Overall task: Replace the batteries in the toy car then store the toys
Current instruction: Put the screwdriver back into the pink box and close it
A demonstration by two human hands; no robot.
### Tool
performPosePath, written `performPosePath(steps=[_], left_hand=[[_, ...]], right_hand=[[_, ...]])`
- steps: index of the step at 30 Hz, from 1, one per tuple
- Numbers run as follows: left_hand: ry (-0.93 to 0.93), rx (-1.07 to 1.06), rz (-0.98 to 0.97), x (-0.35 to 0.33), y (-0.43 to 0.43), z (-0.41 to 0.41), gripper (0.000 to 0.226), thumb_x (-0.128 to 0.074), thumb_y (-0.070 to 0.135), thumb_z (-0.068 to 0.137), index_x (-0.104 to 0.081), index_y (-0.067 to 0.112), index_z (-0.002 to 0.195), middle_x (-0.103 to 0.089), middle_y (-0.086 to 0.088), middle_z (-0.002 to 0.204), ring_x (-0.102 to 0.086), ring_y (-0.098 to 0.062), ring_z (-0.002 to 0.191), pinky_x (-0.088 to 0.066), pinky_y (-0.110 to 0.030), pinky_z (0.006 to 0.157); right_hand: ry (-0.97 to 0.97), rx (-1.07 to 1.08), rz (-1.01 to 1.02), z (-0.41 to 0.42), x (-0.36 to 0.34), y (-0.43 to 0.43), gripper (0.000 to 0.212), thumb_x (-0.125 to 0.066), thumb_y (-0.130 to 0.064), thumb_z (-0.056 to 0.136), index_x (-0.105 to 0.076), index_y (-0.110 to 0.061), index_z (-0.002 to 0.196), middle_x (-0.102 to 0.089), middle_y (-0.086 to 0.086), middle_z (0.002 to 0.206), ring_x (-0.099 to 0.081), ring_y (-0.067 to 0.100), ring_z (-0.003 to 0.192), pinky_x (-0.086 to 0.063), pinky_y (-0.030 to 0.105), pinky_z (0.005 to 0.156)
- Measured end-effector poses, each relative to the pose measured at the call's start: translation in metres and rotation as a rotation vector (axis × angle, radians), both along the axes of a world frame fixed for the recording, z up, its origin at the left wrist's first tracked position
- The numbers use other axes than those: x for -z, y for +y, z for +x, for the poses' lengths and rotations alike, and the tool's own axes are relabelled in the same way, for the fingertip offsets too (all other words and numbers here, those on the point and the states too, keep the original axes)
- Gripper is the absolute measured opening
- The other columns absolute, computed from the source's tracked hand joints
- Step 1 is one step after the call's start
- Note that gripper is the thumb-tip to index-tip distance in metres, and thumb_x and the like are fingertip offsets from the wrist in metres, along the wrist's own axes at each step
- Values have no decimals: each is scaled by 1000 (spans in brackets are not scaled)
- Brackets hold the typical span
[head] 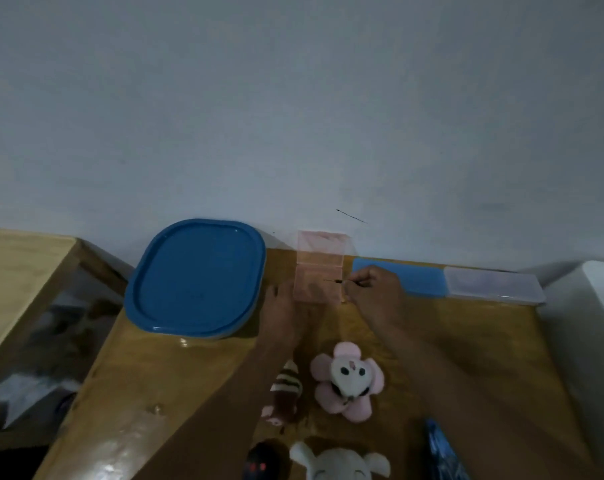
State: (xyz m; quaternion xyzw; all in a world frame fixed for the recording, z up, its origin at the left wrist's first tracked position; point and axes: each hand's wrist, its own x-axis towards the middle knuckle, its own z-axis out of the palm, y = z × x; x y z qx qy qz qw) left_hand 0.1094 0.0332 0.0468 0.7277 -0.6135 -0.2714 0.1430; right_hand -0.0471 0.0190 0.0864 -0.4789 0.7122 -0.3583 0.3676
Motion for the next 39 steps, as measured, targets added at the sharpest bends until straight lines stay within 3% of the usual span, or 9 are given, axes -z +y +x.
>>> performPosePath(steps=[7, 11, 15, 19, 22, 26, 31, 35, 39], left_hand=[[123, -22, -22, 21, -10, 10, 47, -47, 5, 94, -45, 14, 140, -52, -9, 138, -41, -27, 130, -37, -34, 103], [182, -48, -19, 22, -14, 13, 49, -48, 2, 95, -43, 11, 143, -50, -14, 137, -46, -29, 125, -40, -32, 100], [220, -40, -22, 21, -20, 14, 44, -50, 7, 98, -45, 13, 141, -51, -16, 133, -54, -28, 115, -43, -30, 93], [254, -29, -34, 22, -23, 15, 42, -50, 5, 96, -52, 15, 137, -58, -14, 122, -55, -31, 113, -47, -29, 90], [233, -16, -56, 25, -23, 16, 35, -51, 6, 96, -60, 14, 128, -60, -16, 109, -57, -19, 90, -37, -19, 68], [211, -9, -59, 25, -24, 17, 37, -50, 7, 98, -57, 16, 133, -61, -15, 110, -49, -10, 83, -33, -13, 66], [176, -8, -38, 25, -24, 18, 41, -50, 9, 99, -52, 18, 138, -58, -13, 118, -56, -16, 92, -31, -11, 68], [160, -23, -33, 28, -23, 17, 43, -48, 7, 98, -51, 18, 140, -58, -14, 119, -59, -21, 98, -37, -15, 74], [154, -20, -38, 25, -23, 16, 42, -47, 4, 98, -53, 17, 137, -59, -14, 116, -58, -21, 96, -35, -15, 72]], right_hand=[[270, -177, 3, 24, 23, -28, 5, -73, -8, 77, -68, -9, 80, -64, -1, 80, -56, 10, 75, -40, 9, 60], [375, -296, -28, 27, 32, -38, 3, -70, -8, 79, -67, -8, 81, -70, 9, 83, -63, 23, 80, -51, 34, 71], [540, -433, -74, 28, 41, -42, 12, -62, -15, 85, -72, -18, 92, -72, 5, 87, -61, 25, 86, -46, 31, 69], [767, -530, -56, 33, 46, -45, 17, -57, -22, 90, -73, -24, 98, -70, 2, 99, -55, 24, 99, -47, 34, 80], [894, -577, -4, 36, 48, -49, 18, -55, -19, 91, -69, -20, 102, -63, 6, 112, -46, 29, 113, -42, 41, 90], [943, -606, 53, 40, 43, -50, 20, -55, -14, 92, -66, -14, 108, -59, 9, 121, -40, 32, 122, -39, 44, 96], [877, -586, 6, 34, 42, -49, 19, -57, -15, 90, -69, -12, 104, -60, 9, 117, -45, 32, 118, -41, 42, 93], [580, -177, -92, 26, 38, -53, 14, -54, -10, 91, -65, -7, 99, -63, 12, 100, -58, 28, 96, -46, 35, 78], [283, 10, 10, 20, 30, -65, 25, -59, -11, 91, -59, -7, 115, -66, 11, 112, -61, 24, 102, -49, 33, 87]])
